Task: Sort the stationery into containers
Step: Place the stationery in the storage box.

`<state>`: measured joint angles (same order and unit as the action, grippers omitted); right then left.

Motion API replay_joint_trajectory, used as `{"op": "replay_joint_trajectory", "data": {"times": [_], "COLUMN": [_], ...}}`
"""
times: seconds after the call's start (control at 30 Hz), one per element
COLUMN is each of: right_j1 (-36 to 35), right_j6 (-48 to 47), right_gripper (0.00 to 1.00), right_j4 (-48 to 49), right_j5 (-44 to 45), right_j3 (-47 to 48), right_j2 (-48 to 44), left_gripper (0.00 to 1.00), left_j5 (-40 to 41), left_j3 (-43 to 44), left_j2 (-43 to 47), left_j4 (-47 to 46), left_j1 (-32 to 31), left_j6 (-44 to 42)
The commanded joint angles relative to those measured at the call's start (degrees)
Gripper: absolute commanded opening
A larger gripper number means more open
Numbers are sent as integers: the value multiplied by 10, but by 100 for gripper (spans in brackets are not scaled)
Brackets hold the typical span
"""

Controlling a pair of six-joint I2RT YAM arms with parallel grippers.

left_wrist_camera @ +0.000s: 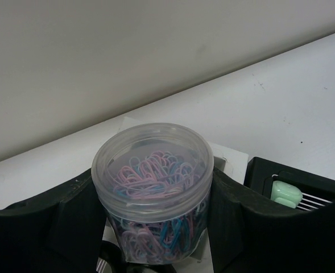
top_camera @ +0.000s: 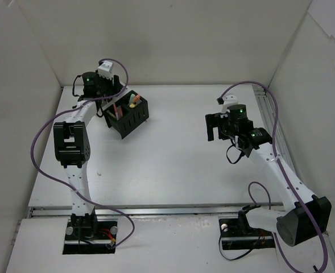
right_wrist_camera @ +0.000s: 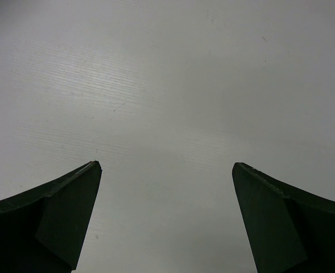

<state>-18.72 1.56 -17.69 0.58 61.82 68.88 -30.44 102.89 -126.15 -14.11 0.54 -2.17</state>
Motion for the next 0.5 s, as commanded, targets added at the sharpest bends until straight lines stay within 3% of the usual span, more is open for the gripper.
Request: {"op": "replay_joint_trajectory", "data": {"times": [0.0,0.2,0.3,0.4,0.47], "right_j1": [4,10,11,13,12], "right_j6": [9,12,12,12,12], "right_gripper": [98,98,98,98,98], "right_j4": [30,30,30,30,30], "right_j5": [-1,-1,-2,-16,-20], "right_j3": [22,21,20,19,16], "right_j2": [-2,-2,-2,-4,-4], "left_gripper": [33,33,39,65,72], "left_j5": [-8,-22,-15,6,5], "left_j3": [46,64,55,36,26], "left_j2": [6,-12,-9,1,9], "left_j4": [-60,-64,-66,-78,-79], "left_j1": [0,-5,-11,-16,-16], "left_j6": [0,10,5,8,10]}}
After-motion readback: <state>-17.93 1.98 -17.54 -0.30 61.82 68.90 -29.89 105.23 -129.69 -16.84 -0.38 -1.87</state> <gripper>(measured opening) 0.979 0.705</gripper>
